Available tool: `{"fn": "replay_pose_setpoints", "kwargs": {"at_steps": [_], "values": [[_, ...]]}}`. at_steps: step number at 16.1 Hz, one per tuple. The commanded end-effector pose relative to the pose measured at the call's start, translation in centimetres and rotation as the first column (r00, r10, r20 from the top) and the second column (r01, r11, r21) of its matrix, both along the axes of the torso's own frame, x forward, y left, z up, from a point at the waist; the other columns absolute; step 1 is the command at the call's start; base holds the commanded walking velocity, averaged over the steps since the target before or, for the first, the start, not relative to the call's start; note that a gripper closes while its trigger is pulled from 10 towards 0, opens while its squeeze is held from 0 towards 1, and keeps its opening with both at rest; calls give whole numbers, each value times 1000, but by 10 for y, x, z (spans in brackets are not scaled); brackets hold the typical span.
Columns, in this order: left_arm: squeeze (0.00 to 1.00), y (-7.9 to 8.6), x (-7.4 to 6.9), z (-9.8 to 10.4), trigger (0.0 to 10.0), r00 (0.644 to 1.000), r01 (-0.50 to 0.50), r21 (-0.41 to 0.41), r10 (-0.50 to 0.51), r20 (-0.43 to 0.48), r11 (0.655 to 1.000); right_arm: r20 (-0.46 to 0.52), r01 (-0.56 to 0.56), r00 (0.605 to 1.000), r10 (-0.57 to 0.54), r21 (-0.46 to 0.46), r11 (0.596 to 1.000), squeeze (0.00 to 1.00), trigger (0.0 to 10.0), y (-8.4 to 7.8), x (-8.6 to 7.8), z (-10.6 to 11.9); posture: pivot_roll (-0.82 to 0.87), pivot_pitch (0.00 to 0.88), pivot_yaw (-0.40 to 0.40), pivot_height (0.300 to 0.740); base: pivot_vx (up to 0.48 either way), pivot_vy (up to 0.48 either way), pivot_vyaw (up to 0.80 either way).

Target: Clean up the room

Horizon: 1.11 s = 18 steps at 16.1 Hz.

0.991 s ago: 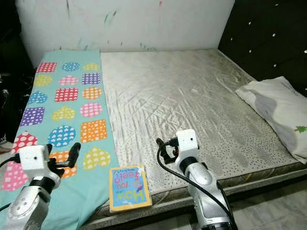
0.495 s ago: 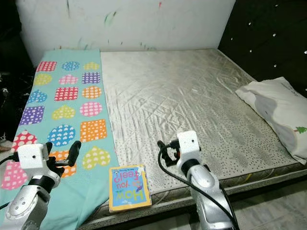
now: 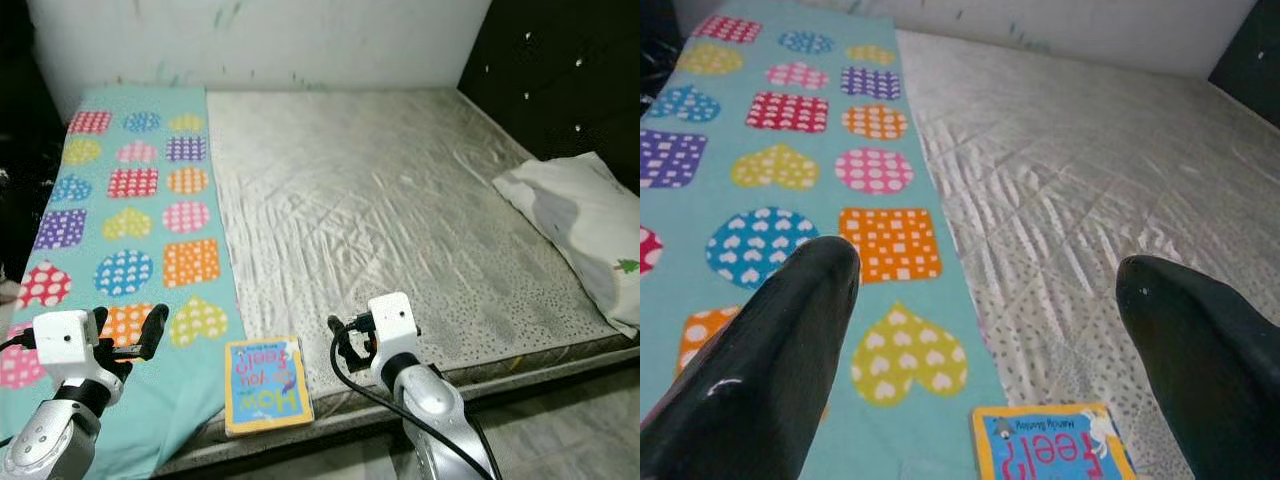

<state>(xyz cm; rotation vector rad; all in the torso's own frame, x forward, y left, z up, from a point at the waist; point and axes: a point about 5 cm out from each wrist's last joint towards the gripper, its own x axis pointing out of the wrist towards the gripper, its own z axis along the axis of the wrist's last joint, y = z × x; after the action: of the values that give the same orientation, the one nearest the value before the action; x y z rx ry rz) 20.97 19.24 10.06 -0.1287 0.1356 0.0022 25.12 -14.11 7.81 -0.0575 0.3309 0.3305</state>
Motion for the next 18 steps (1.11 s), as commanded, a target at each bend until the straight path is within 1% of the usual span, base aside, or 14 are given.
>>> {"fn": "replay_pose_setpoints", "kwargs": {"at_steps": [1, 8, 9, 11, 12, 18], "values": [[0, -4, -3, 2, 10000, 1000, 7, -15, -7, -6, 1000, 0, -3, 1000, 3, -5, 1000, 0, 10000, -3, -3, 4, -96, 130, -93, 740, 0, 0, 0], [0, -6, -7, 3, 10000, 999, 21, -34, -23, -34, 999, -5, -10, 1000, 10, 15, 1000, 0, 10000, 2, -13, 7, -98, 151, -78, 740, 0, 0, 0], [0, -6, -6, 3, 10000, 999, 25, -33, -26, -35, 999, -5, -13, 1000, 13, 16, 1000, 0, 10000, 2, -14, 7, -95, 145, -75, 731, 0, 0, 0], [0, -6, -4, 3, 10000, 999, 29, -30, -30, -32, 999, -7, -19, 1000, 19, 19, 1000, 0, 10000, 4, -14, 7, -93, 141, -72, 731, 0, 0, 0], [0, -6, -2, 4, 10000, 999, 33, -27, -34, -30, 999, -8, -21, 1000, 21, 21, 1000, 0, 10000, 5, -14, 7, -91, 136, -71, 711, 0, 0, 0], [0, -7, 0, 4, 10000, 999, 37, -25, -37, -28, 999, 0, -34, 999, 34, 26, 999, 0, 10000, 7, -12, 7, -90, 126, -74, 641, 0, 0, 0]]}}
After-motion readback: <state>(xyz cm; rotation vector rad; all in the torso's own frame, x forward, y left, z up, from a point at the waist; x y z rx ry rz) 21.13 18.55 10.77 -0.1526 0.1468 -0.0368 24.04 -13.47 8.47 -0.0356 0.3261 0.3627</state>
